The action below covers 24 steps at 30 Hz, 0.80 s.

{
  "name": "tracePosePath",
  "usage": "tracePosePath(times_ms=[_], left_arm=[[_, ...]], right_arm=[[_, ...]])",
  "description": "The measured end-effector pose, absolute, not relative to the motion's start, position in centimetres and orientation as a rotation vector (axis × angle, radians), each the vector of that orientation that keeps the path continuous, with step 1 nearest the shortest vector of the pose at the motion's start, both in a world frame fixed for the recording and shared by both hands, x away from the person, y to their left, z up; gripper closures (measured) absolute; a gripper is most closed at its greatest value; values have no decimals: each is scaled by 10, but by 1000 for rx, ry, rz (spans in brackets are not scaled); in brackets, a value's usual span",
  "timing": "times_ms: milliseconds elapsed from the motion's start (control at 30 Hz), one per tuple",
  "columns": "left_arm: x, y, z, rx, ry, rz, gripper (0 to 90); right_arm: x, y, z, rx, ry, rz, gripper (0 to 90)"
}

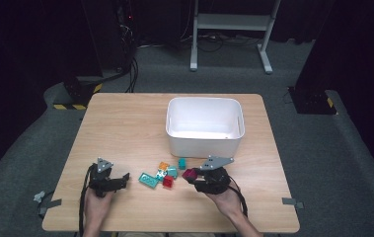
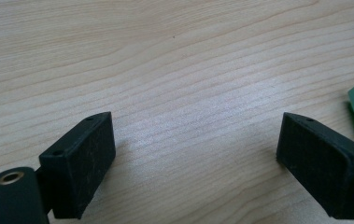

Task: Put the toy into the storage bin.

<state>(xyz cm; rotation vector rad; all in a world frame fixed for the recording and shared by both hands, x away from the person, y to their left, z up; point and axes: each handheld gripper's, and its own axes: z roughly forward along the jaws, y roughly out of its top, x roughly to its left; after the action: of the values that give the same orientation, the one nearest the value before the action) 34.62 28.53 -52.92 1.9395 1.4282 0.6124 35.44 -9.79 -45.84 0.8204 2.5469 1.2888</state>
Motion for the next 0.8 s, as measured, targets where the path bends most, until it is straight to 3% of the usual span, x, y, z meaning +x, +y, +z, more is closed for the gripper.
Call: tracePosePath(times_ms=[800], left_arm=[[346, 285, -529, 1938, 1430, 612, 115]], right_arm=[[375, -117, -416, 884, 2491, 1344, 591]])
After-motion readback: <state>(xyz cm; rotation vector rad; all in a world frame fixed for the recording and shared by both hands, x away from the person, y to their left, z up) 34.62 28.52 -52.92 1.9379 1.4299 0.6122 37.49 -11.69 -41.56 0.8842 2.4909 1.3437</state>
